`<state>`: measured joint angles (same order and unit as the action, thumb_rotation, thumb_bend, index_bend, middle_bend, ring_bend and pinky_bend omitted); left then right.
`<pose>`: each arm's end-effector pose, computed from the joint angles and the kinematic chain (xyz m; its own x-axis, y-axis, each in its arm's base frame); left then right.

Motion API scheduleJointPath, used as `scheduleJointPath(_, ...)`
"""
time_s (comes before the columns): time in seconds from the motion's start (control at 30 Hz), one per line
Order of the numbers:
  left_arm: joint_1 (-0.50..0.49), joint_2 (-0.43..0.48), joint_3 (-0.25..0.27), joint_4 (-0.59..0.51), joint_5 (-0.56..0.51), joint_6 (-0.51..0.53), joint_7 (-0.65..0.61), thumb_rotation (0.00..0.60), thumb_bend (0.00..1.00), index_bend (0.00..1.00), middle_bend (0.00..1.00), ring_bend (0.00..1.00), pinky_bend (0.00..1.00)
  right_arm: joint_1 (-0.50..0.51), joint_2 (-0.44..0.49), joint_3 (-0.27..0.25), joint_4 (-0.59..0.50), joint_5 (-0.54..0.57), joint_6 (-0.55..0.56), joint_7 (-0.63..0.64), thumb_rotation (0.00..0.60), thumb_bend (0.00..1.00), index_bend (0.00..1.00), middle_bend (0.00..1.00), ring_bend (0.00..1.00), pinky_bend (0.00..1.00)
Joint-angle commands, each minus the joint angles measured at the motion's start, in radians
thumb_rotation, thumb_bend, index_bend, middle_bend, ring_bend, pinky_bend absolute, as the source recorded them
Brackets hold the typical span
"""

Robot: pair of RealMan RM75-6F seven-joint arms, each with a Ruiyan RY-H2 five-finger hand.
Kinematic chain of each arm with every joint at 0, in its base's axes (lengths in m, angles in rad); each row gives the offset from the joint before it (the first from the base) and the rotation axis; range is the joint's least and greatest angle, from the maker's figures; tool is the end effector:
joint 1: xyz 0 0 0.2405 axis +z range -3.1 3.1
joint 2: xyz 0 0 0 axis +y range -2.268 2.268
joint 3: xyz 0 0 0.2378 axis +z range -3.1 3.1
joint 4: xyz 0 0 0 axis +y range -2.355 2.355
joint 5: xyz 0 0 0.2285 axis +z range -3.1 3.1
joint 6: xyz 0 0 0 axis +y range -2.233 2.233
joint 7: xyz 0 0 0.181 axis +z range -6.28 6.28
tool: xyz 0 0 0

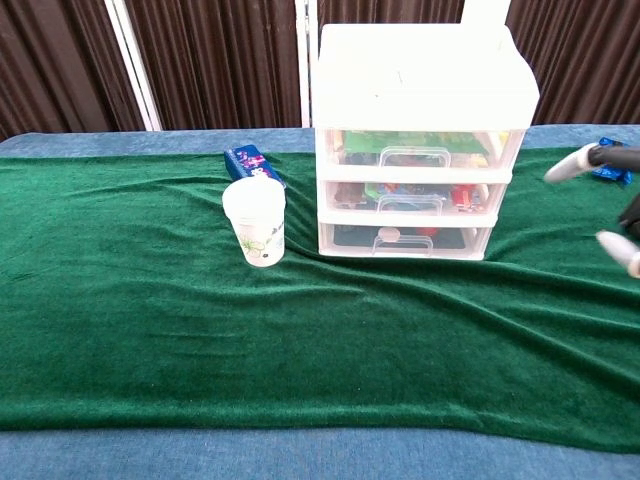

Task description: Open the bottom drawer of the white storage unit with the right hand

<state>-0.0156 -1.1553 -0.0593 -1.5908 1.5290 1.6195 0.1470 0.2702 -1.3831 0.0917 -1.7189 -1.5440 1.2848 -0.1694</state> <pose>-0.3016 0.1981 0.1468 0.5142 -0.1087 0.8507 0.8574 0.0425 -0.5128 -0.1843 -0.2568 0.0225 0.2468 -0.1324 0.9600 -0.9383 -0.2804 0.2025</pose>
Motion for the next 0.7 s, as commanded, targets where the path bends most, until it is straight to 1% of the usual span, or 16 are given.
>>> scheduleJointPath(0.03, 0.000, 0.003, -0.001, 0.000, -0.003, -0.002, -0.007, 0.600, 0.03, 0.00, 0.00, 0.00, 0.00, 0.035, -0.043, 0.026, -0.082, 0.115, -0.095, 0.099, 0.600, 0.56, 0.25, 0.97, 0.99, 0.86)
scheduleJointPath(0.17, 0.001, 0.006, -0.003, -0.001, -0.002, 0.002, -0.018, 0.600, 0.03, 0.00, 0.00, 0.00, 0.00, 0.064, -0.065, 0.056, -0.117, 0.216, -0.174, 0.201, 0.600, 0.59, 0.25, 0.97, 1.00, 0.87)
scheduleJointPath(0.37, 0.000, 0.009, -0.002, -0.001, 0.004, 0.003, -0.027, 0.600, 0.03, 0.00, 0.00, 0.00, 0.00, 0.113, -0.092, 0.102, -0.115, 0.349, -0.293, 0.331, 0.600, 0.61, 0.21, 0.98, 1.00, 0.87)
scheduleJointPath(0.53, 0.001, 0.010, -0.002, 0.000, 0.009, 0.008, -0.033, 0.600, 0.03, 0.00, 0.00, 0.00, 0.00, 0.146, -0.120, 0.128, -0.090, 0.409, -0.346, 0.383, 0.600, 0.62, 0.19, 0.98, 1.00, 0.87)
scheduleJointPath(0.67, 0.001, 0.010, -0.006, 0.003, 0.002, 0.008, -0.039, 0.600, 0.03, 0.00, 0.00, 0.00, 0.00, 0.174, -0.174, 0.151, -0.054, 0.449, -0.364, 0.411, 0.600, 0.62, 0.15, 0.98, 1.00, 0.87)
scheduleJointPath(0.7, 0.002, 0.011, -0.007, 0.004, 0.002, 0.009, -0.040, 0.600, 0.03, 0.00, 0.00, 0.00, 0.00, 0.176, -0.185, 0.164, -0.058, 0.470, -0.374, 0.447, 0.600, 0.62, 0.15, 0.98, 1.00, 0.87)
